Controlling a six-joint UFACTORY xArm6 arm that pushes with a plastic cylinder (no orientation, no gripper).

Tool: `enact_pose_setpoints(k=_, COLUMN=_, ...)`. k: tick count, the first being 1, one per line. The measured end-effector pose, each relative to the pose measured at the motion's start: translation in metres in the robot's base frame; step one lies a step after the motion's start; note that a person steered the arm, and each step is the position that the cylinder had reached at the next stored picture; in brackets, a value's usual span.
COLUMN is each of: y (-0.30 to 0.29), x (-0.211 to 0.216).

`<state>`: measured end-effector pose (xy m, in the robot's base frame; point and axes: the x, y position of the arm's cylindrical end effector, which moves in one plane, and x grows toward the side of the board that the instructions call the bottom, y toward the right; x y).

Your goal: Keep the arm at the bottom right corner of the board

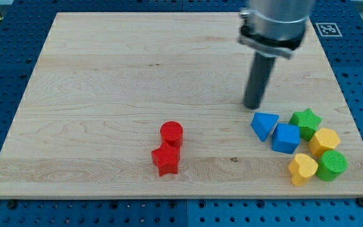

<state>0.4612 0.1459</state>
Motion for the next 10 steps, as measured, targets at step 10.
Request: enact_pose_setpoints(k=10, y=0.183, x=0.107)
